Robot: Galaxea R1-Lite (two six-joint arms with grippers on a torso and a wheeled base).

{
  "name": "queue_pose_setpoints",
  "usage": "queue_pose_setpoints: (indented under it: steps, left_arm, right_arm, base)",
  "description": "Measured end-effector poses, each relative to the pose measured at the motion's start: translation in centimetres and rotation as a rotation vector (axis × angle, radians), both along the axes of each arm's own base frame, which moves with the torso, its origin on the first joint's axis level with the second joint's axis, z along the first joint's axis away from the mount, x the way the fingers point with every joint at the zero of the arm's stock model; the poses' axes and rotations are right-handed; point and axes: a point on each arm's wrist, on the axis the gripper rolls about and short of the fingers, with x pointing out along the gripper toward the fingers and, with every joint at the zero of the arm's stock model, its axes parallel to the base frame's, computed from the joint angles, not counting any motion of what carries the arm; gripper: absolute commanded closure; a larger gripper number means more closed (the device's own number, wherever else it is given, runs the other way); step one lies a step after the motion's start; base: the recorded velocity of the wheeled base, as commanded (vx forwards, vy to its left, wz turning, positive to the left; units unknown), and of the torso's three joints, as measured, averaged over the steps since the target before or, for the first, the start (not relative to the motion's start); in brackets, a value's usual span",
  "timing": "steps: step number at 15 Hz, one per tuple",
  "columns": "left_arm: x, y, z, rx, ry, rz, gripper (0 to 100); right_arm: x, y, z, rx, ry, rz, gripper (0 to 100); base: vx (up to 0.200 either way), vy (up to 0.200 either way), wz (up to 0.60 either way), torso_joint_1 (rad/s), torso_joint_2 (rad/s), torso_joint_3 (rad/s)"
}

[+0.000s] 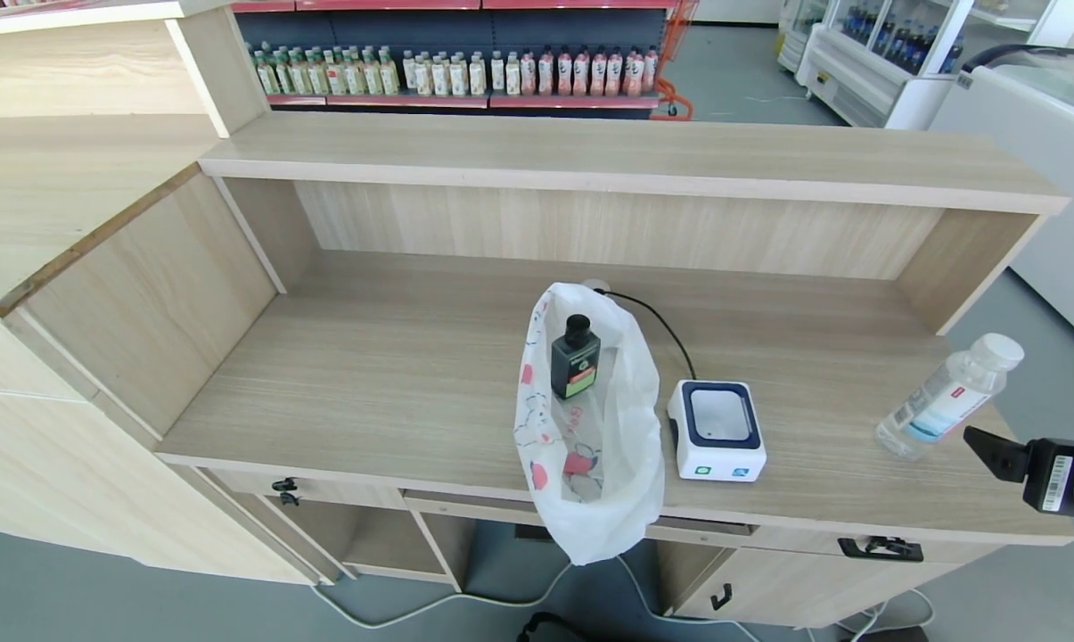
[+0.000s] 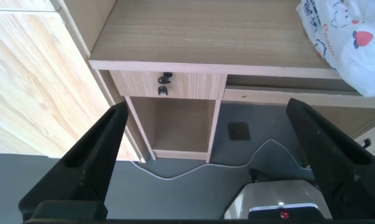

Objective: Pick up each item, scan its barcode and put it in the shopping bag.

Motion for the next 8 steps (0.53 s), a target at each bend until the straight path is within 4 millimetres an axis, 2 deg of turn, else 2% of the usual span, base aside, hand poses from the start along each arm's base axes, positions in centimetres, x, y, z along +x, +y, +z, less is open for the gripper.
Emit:
queue_pose_setpoints:
  steps: [5,8]
  left_arm:
    - [0.00,0.00,0.00,0.001,0.000,0.001,0]
    - [0.00,0.00,0.00,0.001,0.000,0.000,0]
  right_arm:
    - [0.26,-0.24,-0.27,0.006,0.015,-0.010,0]
    - [0.68,-0.14,-0.40,0.033,0.020,0.045,0]
  base:
    - [0.000,-0.200,0.00,0.002,0.00,0.001]
    - [0.000,-0.200,0.00,0.004,0.00,0.005]
